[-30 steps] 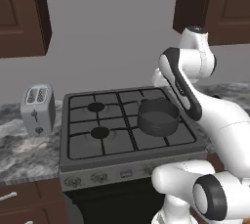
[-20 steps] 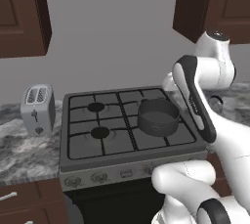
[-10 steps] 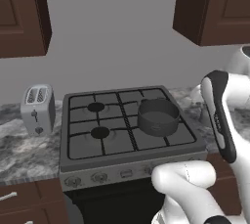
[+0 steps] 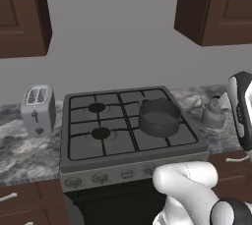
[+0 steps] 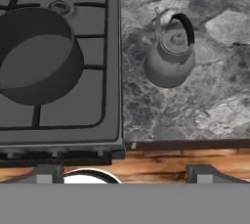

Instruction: Pick the kettle from the counter and place it on a stove burner. Then turn the burner on.

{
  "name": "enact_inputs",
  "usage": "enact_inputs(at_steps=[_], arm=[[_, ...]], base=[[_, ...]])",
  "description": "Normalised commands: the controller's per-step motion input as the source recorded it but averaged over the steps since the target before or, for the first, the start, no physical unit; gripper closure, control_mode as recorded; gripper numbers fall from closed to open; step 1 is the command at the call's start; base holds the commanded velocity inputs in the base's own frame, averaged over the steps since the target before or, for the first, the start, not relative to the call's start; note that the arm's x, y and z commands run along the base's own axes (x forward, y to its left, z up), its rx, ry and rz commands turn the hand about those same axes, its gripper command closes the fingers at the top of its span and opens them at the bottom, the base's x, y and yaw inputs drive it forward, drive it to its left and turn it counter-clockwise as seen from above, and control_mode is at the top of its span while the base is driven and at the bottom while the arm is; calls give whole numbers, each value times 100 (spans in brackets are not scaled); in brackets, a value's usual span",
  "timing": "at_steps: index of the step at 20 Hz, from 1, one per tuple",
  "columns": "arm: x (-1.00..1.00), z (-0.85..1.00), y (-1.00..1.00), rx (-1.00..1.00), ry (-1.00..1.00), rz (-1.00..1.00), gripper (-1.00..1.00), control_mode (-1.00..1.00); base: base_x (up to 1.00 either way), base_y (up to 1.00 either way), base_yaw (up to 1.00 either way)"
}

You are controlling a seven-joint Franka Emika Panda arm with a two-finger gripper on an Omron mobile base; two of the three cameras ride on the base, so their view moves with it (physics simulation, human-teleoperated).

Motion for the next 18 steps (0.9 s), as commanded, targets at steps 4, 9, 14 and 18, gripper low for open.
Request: enact_inputs(at_steps=[4,9,14,18], arm=[[36,-25,-91,0,5,0,-100,-100],[58,-23,-49,0,0,2,-100,-100],[68,-22,-4,-3,0,0,-100,-100],[63,-31,0,-2,0,0,-100,-100]], base=[[0,0,0],[0,0,0],[0,0,0],[0,0,0]])
